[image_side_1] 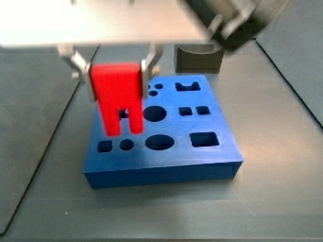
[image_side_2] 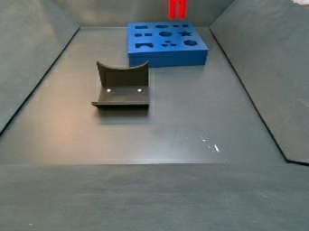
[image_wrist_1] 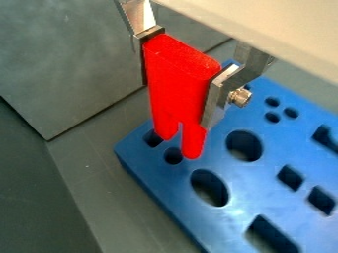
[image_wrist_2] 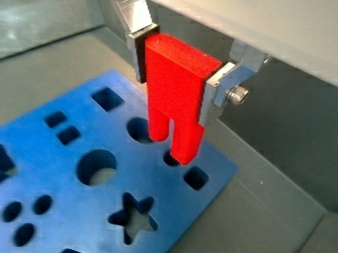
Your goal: Insert the square-circle object.
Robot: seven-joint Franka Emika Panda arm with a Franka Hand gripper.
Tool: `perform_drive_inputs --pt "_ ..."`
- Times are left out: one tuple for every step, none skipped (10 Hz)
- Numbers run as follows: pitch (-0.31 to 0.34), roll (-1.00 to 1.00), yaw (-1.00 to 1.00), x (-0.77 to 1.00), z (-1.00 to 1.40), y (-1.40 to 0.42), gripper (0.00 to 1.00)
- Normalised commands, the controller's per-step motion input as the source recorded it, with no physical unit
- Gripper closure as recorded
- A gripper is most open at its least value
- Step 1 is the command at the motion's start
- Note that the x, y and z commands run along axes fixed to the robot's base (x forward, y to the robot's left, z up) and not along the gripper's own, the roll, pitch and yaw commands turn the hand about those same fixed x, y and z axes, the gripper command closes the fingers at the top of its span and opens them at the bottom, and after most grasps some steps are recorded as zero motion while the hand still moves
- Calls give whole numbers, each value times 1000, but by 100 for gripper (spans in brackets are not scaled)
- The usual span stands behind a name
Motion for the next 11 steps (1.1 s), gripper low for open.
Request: perform_drive_inputs --pt "-91 0 -60 -143 -683 -214 100" --pt "-37 21 0 -40 -449 -77 100" --pt "-43 153 31 -251 -463 -49 100" --pt "-51 157 94 -194 -443 0 100" --pt "-29 174 97 -140 -411 0 100" --pt "-40 213 89 -240 -417 0 100" --pt "-29 206 60 -240 -409 0 100" --pt "-11 241 49 -229 -371 0 100" --pt "0 269 37 -234 -314 0 100" --pt "-7 257 37 -203 -420 0 100" --pt "-43 133 0 31 -794 0 100"
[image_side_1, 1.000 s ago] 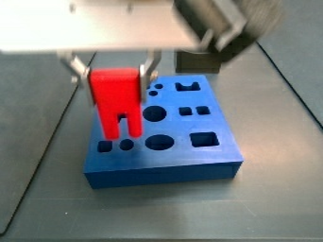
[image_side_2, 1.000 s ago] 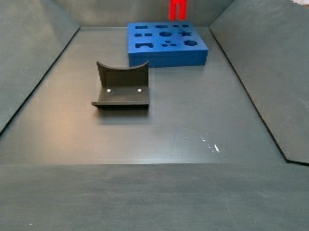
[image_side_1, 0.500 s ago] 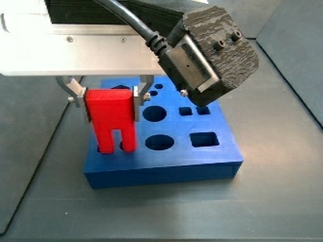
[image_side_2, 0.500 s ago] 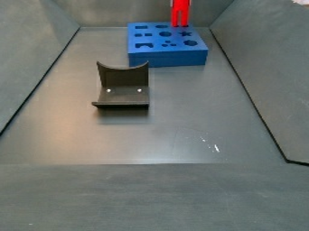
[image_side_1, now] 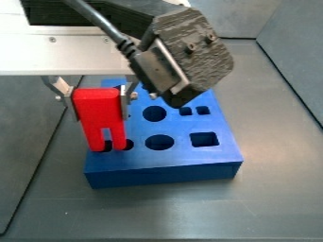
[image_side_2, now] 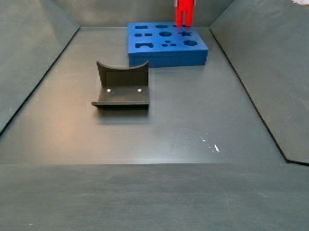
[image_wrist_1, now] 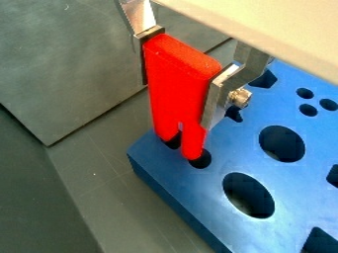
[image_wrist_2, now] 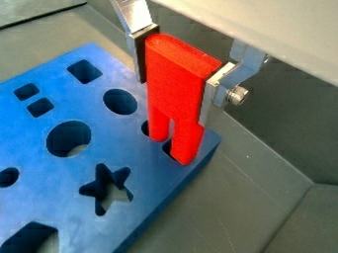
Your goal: Insert the square-circle object.
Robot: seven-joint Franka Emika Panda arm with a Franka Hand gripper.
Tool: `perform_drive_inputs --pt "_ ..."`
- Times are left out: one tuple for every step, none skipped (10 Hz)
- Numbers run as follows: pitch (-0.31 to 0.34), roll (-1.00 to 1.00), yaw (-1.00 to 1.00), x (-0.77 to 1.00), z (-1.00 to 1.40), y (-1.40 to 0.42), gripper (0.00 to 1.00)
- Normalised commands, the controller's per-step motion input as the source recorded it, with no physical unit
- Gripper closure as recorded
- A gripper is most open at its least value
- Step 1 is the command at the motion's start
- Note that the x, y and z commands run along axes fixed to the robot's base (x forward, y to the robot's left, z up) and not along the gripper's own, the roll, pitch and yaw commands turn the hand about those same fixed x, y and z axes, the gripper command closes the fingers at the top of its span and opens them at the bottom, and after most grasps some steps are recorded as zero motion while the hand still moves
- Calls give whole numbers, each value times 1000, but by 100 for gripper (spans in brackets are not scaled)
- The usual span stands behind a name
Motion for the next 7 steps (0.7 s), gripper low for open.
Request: perform_drive_inputs --pt "-63 59 0 209 -974 -29 100" --pt "-23 0 0 271 -920 -57 100" --pt "0 0 0 323 -854 -86 100" --pt "60 0 0 374 -809 -91 100" --pt "16 7 0 286 -889 -106 100" --pt "0 59 0 126 -1000 -34 100" --pt "-10 50 0 0 -1000 0 100"
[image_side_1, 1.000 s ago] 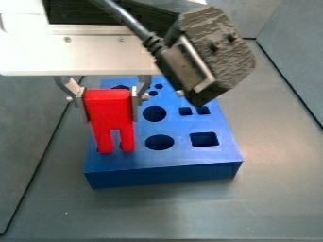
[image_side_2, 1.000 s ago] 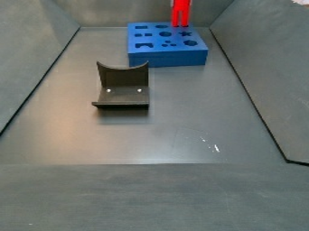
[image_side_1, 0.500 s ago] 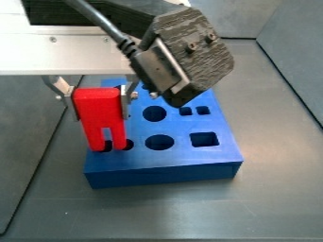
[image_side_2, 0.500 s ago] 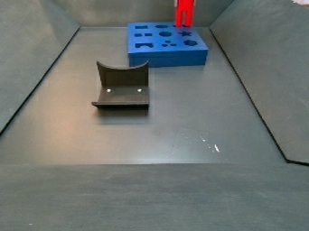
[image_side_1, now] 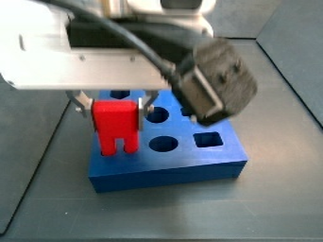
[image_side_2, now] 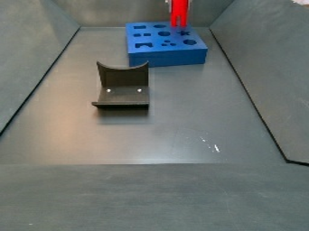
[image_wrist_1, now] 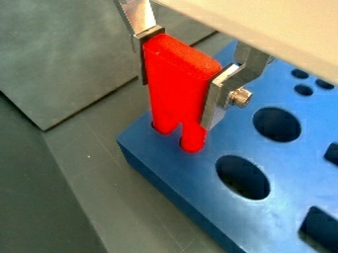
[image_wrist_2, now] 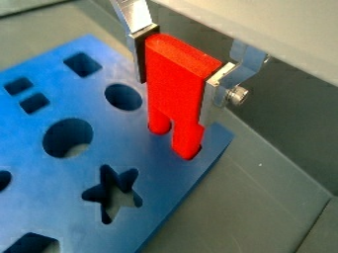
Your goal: Insert the square-circle object.
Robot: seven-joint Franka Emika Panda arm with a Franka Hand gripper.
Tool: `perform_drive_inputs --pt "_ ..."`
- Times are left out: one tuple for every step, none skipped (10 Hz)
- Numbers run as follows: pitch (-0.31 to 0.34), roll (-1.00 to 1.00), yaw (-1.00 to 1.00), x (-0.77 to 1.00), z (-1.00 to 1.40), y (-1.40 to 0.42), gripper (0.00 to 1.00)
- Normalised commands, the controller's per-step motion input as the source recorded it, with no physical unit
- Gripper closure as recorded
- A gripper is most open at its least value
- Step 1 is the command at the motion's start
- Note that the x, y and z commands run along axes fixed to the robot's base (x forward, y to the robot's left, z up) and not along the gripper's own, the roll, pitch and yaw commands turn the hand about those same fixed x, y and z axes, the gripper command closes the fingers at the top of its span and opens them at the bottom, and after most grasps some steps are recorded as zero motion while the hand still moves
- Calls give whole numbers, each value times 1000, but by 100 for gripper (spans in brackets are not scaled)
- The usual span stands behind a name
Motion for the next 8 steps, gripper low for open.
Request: perform_drive_inputs --pt "-7 21 0 0 -1000 0 100" --pt "-10 0 0 -9 -1000 0 100" --pt "-43 0 43 -11 -1000 94 100" --pt "-74 0 166 0 -1000 174 100" --pt "-77 -3 197 0 -1000 194 100" --pt "-60 0 126 -17 -1000 171 100" --pt "-69 0 163 -69 -1000 197 100" --pt "-231 -11 163 -249 -826 83 100"
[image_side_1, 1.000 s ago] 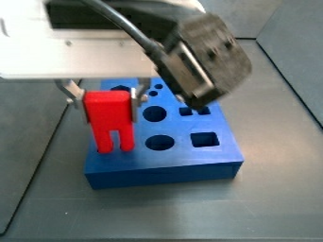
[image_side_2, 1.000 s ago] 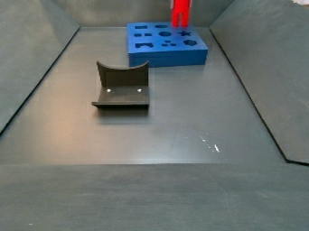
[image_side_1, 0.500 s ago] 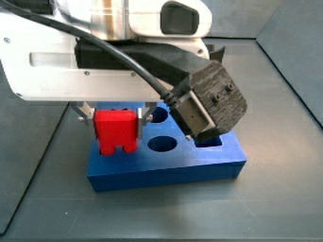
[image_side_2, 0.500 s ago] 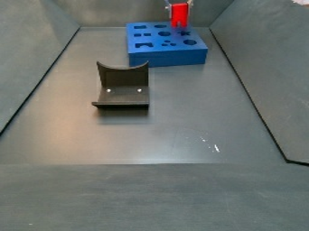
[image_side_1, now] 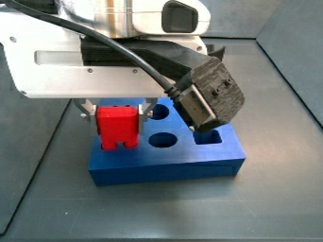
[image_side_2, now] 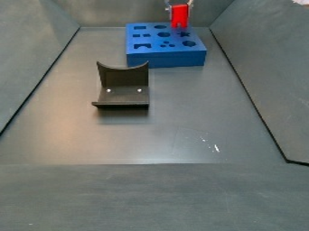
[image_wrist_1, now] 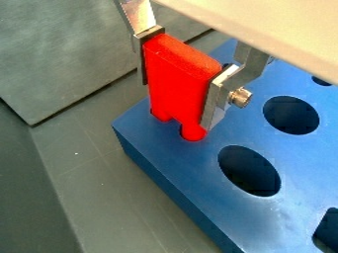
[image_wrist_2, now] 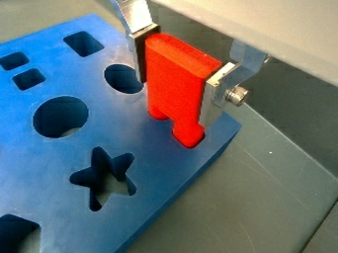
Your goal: Insert the square-circle object.
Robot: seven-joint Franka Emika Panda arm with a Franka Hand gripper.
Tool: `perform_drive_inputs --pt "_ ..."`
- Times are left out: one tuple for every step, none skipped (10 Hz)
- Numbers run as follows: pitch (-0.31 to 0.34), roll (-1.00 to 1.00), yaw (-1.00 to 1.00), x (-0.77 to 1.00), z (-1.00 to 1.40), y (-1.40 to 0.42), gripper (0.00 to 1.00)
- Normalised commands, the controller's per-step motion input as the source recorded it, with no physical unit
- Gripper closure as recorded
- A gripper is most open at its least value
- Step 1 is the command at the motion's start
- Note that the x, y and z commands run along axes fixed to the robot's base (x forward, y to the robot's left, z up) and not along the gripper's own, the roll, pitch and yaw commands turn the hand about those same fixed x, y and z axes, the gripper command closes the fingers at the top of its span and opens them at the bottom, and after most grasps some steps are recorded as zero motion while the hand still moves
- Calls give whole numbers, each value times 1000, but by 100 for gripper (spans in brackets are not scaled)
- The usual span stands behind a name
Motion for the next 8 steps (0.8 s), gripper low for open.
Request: perform_drive_inputs --pt "-309 0 0 -269 -697 -3 100" --pt "-323 69 -206 -226 -614 -54 100" --pt "-337 99 -146 -197 -551 0 100" --pt "-311 136 -77 -269 -577 0 100" --pt "-307 189 -94 -251 -529 0 100" --pt "-306 196 -89 -257 -529 0 100" --pt "-417 0 0 -209 -437 -60 100" --pt "-57 -10 0 -6 -46 0 100"
